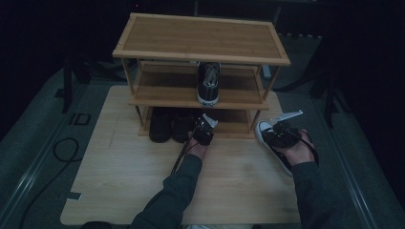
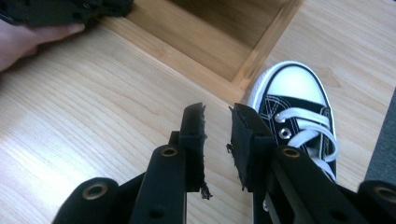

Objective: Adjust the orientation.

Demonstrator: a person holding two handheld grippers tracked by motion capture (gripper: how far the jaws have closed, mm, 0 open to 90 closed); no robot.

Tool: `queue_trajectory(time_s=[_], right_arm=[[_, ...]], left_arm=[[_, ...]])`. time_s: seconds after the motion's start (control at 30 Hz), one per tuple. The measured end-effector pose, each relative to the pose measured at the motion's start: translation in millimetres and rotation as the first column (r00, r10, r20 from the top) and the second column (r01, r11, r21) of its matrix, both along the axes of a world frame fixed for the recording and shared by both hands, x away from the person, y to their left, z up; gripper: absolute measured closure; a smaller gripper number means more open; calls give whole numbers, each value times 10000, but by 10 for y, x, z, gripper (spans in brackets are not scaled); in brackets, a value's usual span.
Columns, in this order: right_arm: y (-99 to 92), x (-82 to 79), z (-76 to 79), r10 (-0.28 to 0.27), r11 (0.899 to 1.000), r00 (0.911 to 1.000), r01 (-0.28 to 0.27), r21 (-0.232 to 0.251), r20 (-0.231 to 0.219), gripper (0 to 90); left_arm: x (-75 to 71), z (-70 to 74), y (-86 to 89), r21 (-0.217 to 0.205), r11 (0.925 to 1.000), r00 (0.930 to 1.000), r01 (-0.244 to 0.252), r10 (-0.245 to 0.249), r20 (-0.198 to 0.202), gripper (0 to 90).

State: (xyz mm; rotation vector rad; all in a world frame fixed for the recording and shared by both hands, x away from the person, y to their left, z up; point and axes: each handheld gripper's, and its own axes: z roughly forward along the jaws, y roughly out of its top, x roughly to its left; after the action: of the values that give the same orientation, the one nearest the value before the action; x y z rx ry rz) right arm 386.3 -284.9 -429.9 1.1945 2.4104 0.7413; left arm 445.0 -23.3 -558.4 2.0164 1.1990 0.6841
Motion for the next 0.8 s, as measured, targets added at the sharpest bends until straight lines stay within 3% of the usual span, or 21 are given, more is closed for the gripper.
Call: queue_trajectory(time_s=[0.8], right_arm=[[-487,-50,-100,-1205,9909,9927,1197,-610,-100,742]], left_arm=[[0,-1,-1,3,10000,10000,1,-1,18,900]])
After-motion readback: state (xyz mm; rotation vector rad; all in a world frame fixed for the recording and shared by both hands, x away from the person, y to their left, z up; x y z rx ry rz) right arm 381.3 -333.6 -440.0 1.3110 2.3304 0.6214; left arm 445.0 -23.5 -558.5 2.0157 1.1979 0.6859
